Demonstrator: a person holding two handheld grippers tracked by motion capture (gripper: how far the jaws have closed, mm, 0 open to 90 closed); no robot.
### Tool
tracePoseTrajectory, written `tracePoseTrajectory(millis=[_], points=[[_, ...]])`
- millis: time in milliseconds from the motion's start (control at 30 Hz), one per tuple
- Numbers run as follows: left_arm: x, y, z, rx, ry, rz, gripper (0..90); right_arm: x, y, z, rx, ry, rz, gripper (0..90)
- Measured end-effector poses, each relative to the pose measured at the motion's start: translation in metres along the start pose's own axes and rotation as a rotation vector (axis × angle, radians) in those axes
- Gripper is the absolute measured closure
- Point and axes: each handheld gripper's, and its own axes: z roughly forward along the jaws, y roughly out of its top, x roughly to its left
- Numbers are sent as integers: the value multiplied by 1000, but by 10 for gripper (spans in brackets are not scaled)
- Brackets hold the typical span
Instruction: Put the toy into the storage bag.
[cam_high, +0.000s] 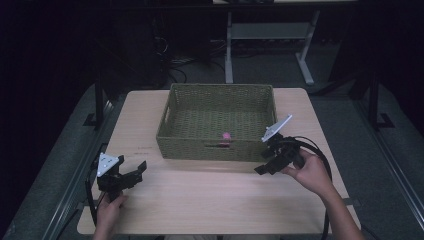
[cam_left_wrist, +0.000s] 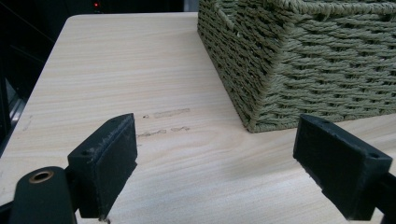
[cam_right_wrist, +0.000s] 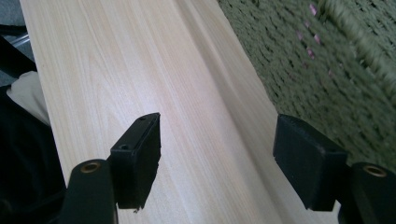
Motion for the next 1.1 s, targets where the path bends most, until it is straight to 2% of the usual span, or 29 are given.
tracePoseTrajectory(millis=[600, 833, 900, 933, 1100], points=[[0, 0, 0, 4, -3, 6, 129, 1, -34, 7, -25, 12, 48, 316], [-1, 0, 0, 3, -5, 4, 129, 3, -46, 10, -23, -2, 52, 316], [-1, 0, 0, 5, -6, 6, 130, 3, -51, 10, -35, 5, 67, 316], [-1, 0, 0, 6, -7, 6, 130, 3, -57, 10, -40, -8, 70, 316], [-1, 0, 0, 7, -8, 5, 130, 6, -68, 10, -38, -12, 82, 314]])
